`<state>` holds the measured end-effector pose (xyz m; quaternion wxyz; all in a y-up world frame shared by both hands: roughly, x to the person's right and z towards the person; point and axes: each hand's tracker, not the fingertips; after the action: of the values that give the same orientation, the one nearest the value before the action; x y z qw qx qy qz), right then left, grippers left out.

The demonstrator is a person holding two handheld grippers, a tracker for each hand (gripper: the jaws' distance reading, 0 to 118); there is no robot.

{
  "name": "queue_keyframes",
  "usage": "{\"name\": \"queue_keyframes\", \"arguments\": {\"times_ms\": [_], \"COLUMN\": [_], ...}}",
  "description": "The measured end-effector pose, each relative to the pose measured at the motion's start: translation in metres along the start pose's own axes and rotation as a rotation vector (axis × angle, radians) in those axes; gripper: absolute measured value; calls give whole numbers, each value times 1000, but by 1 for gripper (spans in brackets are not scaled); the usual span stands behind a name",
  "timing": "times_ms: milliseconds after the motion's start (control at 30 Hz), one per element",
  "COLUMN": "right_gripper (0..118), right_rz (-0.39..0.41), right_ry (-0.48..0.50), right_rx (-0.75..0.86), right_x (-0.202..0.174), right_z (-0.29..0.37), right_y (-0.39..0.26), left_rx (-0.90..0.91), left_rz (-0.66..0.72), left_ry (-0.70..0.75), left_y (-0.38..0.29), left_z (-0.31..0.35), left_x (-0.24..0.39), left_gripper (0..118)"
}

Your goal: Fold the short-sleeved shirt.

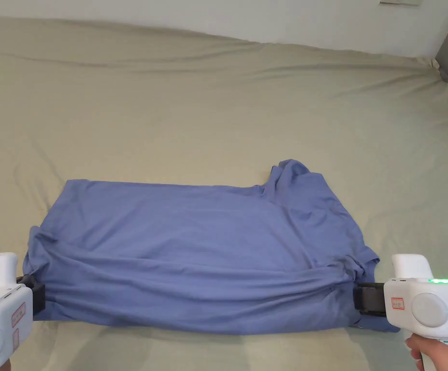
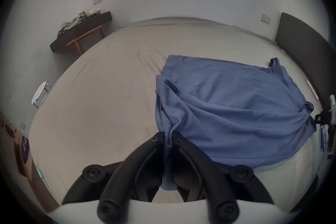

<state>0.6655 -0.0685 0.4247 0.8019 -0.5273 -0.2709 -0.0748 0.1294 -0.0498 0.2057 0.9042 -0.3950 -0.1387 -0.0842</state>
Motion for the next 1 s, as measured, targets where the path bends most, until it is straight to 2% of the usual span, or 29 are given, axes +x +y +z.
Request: {"name": "queue_keyframes", "arguments": {"times_ms": [100,200,300,333,367,400,433,467,500,533,700,833,1000], "right_gripper": [111,110,92,76,51,12,12,12,12,12,12,12,12], "right_rz": [0,-104,-99,-58,-14,6,9,28,83,104,65,68,47], "right_ry": [6,64,111,102,127,167,205,133,95,86,134,146,198], "right_rx": [-135,-114,-109,-95,-85,-74,-66,-82,-69,-24,20,-49,-129], "right_x": [1,3,5,2,-2,-5,-9,-14,-22,-24,-20,-15,-17], "right_z": [-34,-35,-26,-20,-13,-8,-4,-1,4,13,69,99,98], "right_y": [-2,-5,-6,-5,-3,-2,-2,-2,-3,-4,-8,-25,-64], "left_rx": [-1,-32,-46,-51,-50,-49,-45,-40,-32,-27,24,12,-136], "left_rz": [-2,-7,-5,-9,-8,-8,-6,-4,1,7,-26,-64,-82], "left_ry": [2,14,13,14,13,12,9,13,4,-5,-12,2,-7], "left_y": [1,-4,-9,-9,-9,-8,-5,-3,0,3,15,5,-41], "left_z": [9,-4,-8,-8,-8,-7,-6,-4,0,4,38,64,71], "left_x": [0,-7,-8,-8,-8,-9,-11,-10,-13,-15,-24,-42,-68], "left_gripper": [8,8,8,8,8,8,8,8,8,8,8,8,8]}}
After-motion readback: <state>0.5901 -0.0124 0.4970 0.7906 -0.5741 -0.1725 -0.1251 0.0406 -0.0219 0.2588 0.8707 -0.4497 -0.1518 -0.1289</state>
